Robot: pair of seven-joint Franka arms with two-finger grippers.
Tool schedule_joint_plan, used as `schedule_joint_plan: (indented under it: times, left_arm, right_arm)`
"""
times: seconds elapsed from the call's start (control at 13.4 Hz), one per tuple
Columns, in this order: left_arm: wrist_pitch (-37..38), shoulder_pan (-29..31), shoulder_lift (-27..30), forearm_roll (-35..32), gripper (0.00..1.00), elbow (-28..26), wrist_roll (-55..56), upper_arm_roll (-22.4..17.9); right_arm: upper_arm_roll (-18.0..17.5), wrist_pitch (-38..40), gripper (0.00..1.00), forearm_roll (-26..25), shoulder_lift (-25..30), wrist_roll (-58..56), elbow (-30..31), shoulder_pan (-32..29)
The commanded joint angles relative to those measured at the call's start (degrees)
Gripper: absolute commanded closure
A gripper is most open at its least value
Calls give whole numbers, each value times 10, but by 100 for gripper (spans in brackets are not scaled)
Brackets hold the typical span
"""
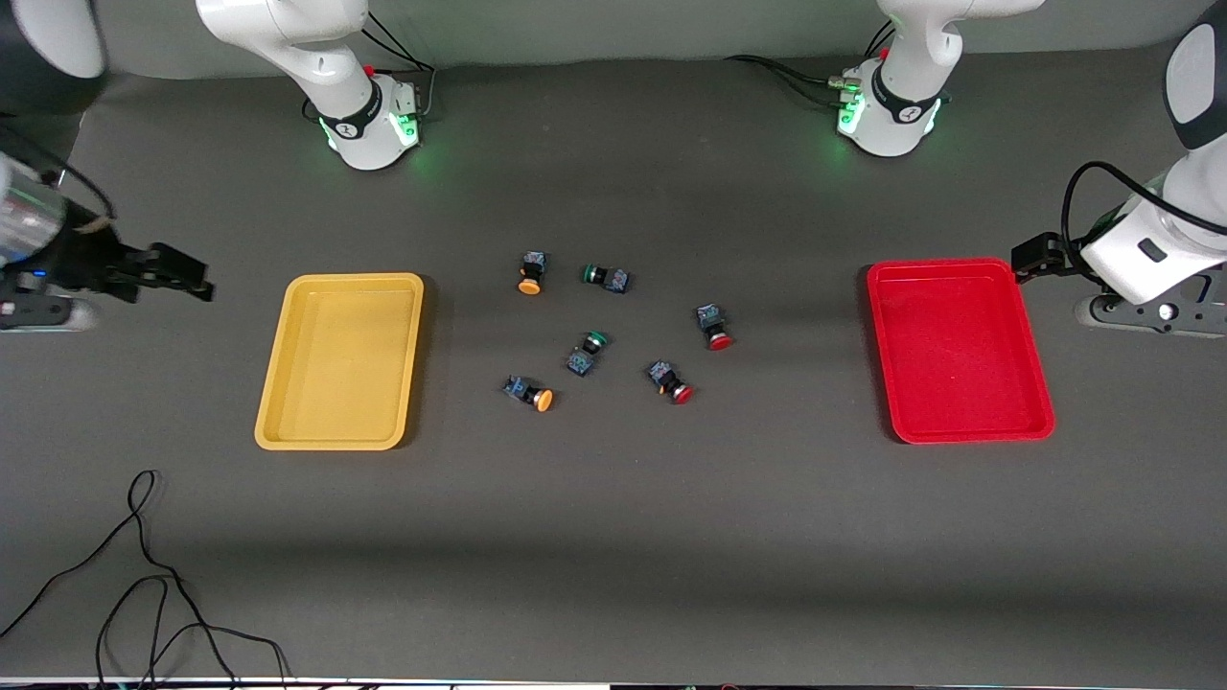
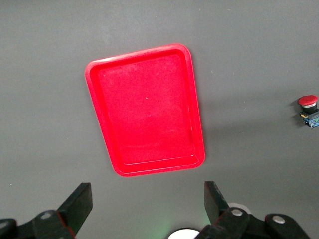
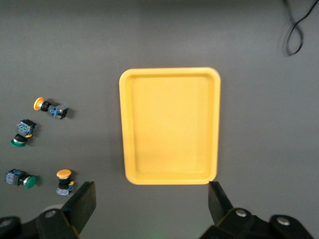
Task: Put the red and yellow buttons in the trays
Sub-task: 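Move both grippers from rest toward the scattered buttons, then grasp a yellow button with the right gripper while the left gripper grasps a red button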
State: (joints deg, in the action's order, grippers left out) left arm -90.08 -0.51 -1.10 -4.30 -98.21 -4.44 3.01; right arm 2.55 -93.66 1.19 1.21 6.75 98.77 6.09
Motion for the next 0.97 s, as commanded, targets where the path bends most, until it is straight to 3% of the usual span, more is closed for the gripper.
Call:
schedule_joint_plan:
  times: [0.0, 0.3, 0.52, 0.89]
  left_arm:
    - [-13, -6, 18, -6, 0, -24, 13, -2]
    - [-12, -27, 6, -8, 0, -24, 35, 9]
    - [-12, -62, -22, -8, 0, -22, 131, 37]
    - [-78, -98, -164, -7, 0, 39, 371, 121]
  right_arm:
    - [2, -69, 0, -8, 65, 96, 116, 65]
    - [1, -131, 0, 7, 102, 292, 220, 196]
    - [2, -183, 0, 7, 101, 399, 264, 300]
    - [2, -230, 0, 7, 102, 421, 312, 384]
